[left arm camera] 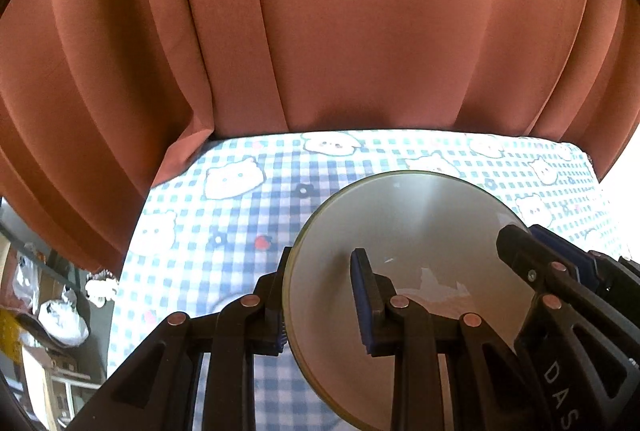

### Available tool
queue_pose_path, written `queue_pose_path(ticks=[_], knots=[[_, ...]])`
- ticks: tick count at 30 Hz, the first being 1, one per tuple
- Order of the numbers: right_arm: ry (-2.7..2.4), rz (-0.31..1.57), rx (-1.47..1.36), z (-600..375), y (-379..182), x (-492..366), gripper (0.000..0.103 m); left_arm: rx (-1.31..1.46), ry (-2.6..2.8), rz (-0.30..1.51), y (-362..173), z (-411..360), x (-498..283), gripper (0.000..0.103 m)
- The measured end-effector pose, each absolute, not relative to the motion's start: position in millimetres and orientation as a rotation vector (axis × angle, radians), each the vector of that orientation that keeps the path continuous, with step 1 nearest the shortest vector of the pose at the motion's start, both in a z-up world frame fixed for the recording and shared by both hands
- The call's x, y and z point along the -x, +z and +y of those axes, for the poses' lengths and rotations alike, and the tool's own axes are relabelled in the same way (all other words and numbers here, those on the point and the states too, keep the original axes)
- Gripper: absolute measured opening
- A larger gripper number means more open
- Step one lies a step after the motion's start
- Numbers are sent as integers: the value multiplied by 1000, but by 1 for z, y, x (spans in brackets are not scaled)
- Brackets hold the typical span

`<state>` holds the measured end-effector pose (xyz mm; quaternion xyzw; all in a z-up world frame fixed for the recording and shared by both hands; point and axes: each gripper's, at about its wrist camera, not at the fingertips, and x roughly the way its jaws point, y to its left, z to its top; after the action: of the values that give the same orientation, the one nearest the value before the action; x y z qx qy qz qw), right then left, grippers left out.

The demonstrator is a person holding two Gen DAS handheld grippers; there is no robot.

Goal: Organize plates and bowls
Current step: 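Lift the nested bowls and carry them toward the plate stack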

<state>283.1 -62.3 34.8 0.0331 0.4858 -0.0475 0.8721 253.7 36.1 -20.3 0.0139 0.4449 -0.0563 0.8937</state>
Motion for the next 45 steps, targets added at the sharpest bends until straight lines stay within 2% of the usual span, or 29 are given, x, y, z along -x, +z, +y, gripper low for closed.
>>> queue_pose_path(ticks=[24,45], knots=[[-12,1012,-31,-150,32,-195,19,-17,-79,932,-35,-42,-163,25],[10,1130,-20,-165,-24,-168,19,-34,-65,1029,-92,-56,-144,25]])
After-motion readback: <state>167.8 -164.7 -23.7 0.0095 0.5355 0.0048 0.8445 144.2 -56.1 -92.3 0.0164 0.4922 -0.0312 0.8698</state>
